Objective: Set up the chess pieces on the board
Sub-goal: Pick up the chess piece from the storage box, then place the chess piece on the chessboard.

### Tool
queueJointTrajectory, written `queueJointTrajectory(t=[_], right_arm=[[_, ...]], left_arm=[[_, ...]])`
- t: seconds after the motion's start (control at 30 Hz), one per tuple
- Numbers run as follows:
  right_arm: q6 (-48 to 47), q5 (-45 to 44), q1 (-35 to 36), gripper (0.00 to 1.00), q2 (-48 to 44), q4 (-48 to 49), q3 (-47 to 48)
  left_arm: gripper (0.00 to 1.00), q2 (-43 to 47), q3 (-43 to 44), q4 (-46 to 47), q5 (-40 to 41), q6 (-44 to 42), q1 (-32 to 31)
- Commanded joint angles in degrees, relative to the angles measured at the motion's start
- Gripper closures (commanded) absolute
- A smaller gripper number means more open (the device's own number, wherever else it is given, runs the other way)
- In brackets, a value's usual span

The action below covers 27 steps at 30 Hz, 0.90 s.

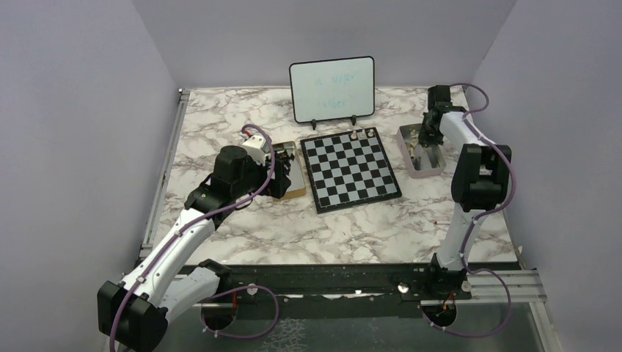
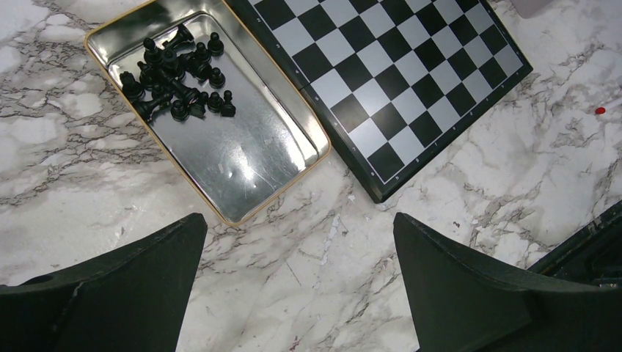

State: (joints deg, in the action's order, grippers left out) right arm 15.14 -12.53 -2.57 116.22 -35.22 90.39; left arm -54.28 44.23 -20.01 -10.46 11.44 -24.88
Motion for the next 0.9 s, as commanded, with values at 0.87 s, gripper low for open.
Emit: queueJointTrajectory(t=[0.87], right_arm=[[2.09,2.74,18.94,0.86,1.97,-3.77,11.32]], left_arm=[[0.01,1.12,-0.28,-0.03,0.26,-0.33,-0.47]])
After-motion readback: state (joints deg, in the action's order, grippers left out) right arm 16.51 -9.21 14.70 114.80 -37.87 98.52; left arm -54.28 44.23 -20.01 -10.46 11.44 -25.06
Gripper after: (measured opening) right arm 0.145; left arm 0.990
